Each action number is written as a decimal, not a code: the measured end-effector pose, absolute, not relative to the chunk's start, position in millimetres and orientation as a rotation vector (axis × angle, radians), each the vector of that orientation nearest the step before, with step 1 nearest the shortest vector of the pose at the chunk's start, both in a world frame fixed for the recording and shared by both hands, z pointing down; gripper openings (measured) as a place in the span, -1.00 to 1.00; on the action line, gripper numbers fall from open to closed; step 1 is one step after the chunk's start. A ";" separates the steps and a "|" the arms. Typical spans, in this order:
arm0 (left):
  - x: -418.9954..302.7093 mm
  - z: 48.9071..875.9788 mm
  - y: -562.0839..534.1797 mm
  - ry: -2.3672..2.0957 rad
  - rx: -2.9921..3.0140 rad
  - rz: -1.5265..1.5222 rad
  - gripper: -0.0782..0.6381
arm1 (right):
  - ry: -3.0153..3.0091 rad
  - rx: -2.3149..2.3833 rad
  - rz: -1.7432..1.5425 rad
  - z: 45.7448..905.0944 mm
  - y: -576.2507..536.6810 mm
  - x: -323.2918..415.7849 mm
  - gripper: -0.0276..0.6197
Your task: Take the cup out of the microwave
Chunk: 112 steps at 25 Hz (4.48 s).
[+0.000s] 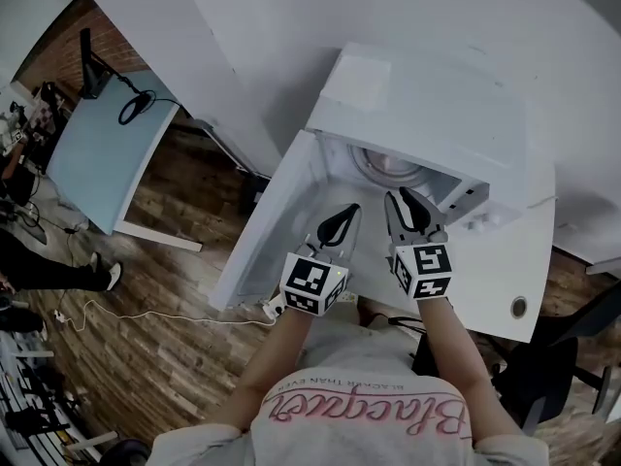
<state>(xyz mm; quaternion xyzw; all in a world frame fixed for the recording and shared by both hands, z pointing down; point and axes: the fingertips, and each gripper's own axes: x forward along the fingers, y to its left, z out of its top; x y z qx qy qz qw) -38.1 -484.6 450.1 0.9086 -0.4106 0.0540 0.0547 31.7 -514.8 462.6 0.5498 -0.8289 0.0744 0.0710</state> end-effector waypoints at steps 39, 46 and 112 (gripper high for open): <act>-39.5 484.8 -519.7 -1.082 2.808 0.231 -0.77 | -2.189 1.864 0.230 526.2 -632.7 39.7 -0.69; -41.6 486.1 -520.6 -1.091 2.804 0.219 -0.77 | -2.183 1.869 0.241 527.9 -633.9 46.1 -0.74; 11.1 439.0 -464.2 -1.191 2.792 0.139 -0.77 | -2.461 1.611 0.247 446.6 -496.3 77.5 -0.75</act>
